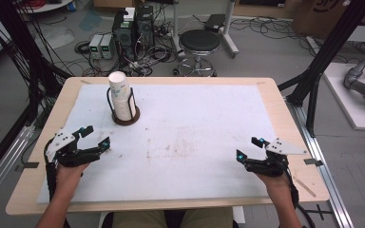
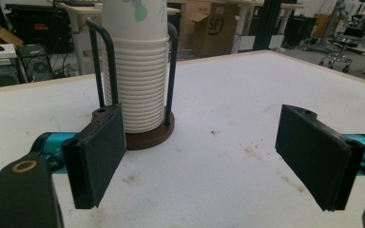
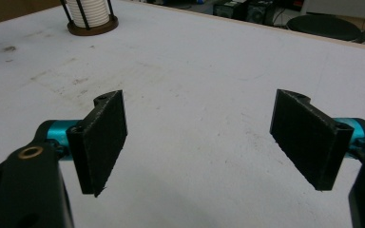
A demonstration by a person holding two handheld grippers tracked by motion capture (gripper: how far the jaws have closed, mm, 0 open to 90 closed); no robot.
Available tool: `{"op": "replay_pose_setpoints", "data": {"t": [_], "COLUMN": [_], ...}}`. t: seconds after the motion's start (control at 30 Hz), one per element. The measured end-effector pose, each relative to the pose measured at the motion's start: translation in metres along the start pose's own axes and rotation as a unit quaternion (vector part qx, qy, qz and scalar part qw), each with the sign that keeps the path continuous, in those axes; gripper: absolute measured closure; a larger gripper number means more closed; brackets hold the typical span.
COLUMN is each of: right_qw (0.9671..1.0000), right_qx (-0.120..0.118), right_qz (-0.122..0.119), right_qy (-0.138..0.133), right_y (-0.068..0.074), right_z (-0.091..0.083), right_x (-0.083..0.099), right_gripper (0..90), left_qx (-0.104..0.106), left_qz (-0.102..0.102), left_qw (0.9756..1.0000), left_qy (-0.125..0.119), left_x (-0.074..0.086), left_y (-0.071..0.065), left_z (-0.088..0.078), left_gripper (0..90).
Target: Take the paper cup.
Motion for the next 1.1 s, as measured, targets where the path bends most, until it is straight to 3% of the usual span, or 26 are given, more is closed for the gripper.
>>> {"op": "replay_pose_setpoints", "data": {"t": [0.43, 0.73, 1.1], "right_qw": [1.0, 1.0, 1.0], "right_qx": [0.005, 0.004, 0.0], "right_qz": [0.001, 0.001, 0.004], "right_qy": [0.006, 0.004, 0.007], "right_y": [0.001, 0.001, 0.001], "right_z": [-0.002, -0.002, -0.002], "right_x": [0.0, -0.002, -0.002], "right_gripper": [20.3, 20.3, 20.3], "left_qx": [0.012, 0.009, 0.02], "left_qz": [-0.011, -0.027, -0.023], "left_qw": [0.9999, 0.9996, 0.9995], "left_qy": [-0.003, -0.001, 0.01], "left_x": [-0.011, -0.031, -0.059], "left_y": [-0.002, 0.005, 0.012], "left_z": [0.003, 0.014, 0.029], "left_gripper": [17.0, 16.8, 16.5]}}
Point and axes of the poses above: each handheld gripper's, and its own axes: z roughly forward along the jaws, x roughly out of its underside, y roughly to its left, the point moved 1 cm from there along z, roughly forward along the jaws, and after that the axes turned 4 degrees about -x, right-handed, at the moved point
